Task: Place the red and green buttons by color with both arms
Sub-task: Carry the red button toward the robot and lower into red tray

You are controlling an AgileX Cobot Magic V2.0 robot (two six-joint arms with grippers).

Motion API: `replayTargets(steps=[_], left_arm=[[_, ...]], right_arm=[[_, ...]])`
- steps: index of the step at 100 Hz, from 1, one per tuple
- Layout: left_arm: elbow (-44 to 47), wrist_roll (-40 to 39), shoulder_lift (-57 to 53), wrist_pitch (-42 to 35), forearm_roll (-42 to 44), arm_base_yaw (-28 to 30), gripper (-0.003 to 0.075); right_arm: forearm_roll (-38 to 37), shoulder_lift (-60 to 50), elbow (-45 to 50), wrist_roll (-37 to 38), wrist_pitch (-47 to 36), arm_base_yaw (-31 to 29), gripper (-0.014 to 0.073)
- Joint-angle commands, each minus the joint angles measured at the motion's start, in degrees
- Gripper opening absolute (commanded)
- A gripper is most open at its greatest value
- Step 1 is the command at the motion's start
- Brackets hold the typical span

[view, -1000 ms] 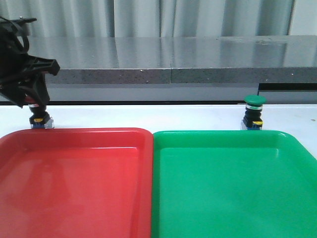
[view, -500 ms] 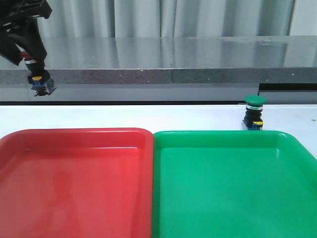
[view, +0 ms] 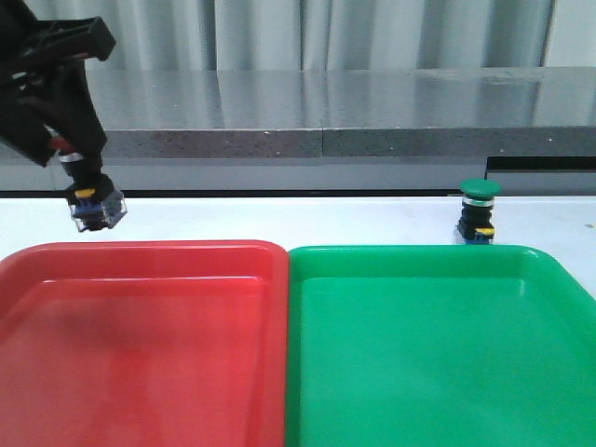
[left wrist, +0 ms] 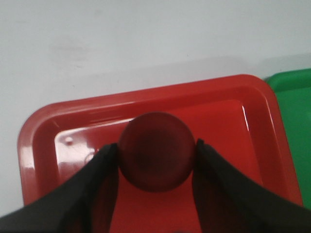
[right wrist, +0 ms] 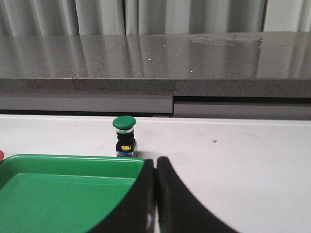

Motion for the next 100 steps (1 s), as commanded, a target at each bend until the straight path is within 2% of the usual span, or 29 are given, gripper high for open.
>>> replayTargets(steps=[1, 38, 100], left_arm=[[1.30, -1.67, -4.03, -4.46, -0.90, -1.76, 0.0206], [8.76, -4.19, -4.93, -10.28, -1.02, -3.69, 0.0206], [9.43, -4.19, 1.60, -13.47, -1.02, -3.69, 0.0207]], right_arm=[[0.09, -0.16, -0.79, -0.10, -4.97, 0.07, -0.0067], [0.09, -0.16, -0.79, -0.10, -4.97, 0.07, -0.0067], [0.09, -0.16, -0.79, -0.10, -4.97, 0.07, -0.0067]])
